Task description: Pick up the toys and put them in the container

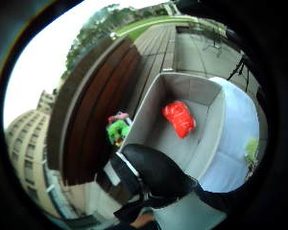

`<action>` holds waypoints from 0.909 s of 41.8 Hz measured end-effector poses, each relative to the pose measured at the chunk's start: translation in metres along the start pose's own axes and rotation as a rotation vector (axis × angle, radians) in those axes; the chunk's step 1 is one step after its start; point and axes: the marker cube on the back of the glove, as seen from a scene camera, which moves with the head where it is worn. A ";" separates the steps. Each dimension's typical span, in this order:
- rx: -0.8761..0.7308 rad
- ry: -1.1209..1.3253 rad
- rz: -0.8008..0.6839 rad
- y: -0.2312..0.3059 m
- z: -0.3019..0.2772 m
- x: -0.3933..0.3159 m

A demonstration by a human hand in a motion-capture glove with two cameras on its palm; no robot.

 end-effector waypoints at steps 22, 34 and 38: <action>-0.014 0.102 0.252 0.034 -0.010 0.254; -0.062 0.080 0.335 0.060 0.041 0.351; -0.102 0.058 0.356 0.071 0.065 0.375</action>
